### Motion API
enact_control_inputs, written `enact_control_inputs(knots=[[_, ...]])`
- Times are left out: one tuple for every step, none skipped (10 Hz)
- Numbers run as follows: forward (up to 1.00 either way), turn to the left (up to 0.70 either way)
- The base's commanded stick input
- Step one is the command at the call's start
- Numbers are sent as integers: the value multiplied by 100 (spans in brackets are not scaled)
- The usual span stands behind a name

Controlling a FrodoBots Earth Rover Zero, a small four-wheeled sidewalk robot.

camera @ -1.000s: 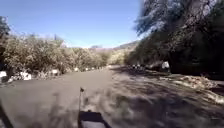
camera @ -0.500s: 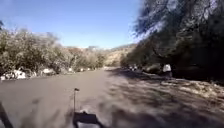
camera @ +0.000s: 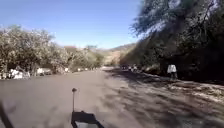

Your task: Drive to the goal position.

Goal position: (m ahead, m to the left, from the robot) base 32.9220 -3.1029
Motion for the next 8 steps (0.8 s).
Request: enact_control_inputs(knots=[[100,0],[100,0],[100,0],[100,0],[100,0],[100,-25],[100,-15],[100,-5]])
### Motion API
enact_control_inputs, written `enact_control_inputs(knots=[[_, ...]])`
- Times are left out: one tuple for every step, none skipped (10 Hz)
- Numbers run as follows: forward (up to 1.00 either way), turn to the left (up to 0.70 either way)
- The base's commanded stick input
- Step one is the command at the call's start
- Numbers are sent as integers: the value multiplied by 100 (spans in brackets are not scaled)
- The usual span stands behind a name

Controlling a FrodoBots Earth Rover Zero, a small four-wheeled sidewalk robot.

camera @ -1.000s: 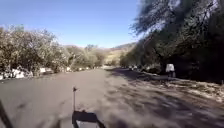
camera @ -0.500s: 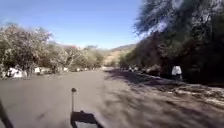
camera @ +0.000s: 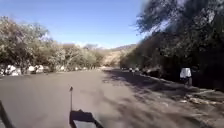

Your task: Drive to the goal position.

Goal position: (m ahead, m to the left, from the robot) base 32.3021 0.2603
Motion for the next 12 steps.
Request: enact_control_inputs(knots=[[100,0],[100,0],[100,0],[100,0],[100,0],[100,0],[100,0],[100,0],[100,0],[100,0],[100,0],[100,0]])
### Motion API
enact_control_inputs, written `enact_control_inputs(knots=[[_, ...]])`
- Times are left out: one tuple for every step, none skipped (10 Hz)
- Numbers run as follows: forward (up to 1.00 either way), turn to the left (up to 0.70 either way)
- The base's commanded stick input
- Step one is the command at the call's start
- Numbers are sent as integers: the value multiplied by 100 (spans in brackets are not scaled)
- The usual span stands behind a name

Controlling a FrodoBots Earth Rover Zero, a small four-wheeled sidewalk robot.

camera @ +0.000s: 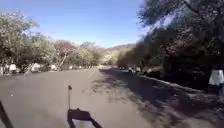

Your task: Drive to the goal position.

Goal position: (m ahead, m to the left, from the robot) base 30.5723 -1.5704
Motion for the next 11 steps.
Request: enact_control_inputs(knots=[[100,0],[100,0],[100,0],[100,0],[100,0],[100,0],[100,0],[100,0],[100,-10],[100,-21],[100,0]])
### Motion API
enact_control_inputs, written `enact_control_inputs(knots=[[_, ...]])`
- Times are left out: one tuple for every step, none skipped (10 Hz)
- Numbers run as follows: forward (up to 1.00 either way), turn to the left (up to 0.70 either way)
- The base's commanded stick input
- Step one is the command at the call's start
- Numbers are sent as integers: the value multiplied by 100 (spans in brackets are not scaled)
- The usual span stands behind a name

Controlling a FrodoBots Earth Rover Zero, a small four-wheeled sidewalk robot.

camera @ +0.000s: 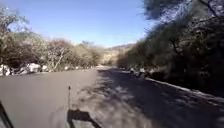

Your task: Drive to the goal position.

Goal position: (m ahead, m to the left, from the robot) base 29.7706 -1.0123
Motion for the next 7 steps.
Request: enact_control_inputs(knots=[[100,0],[100,-2],[100,-12],[100,-22],[100,0],[100,0],[100,0]])
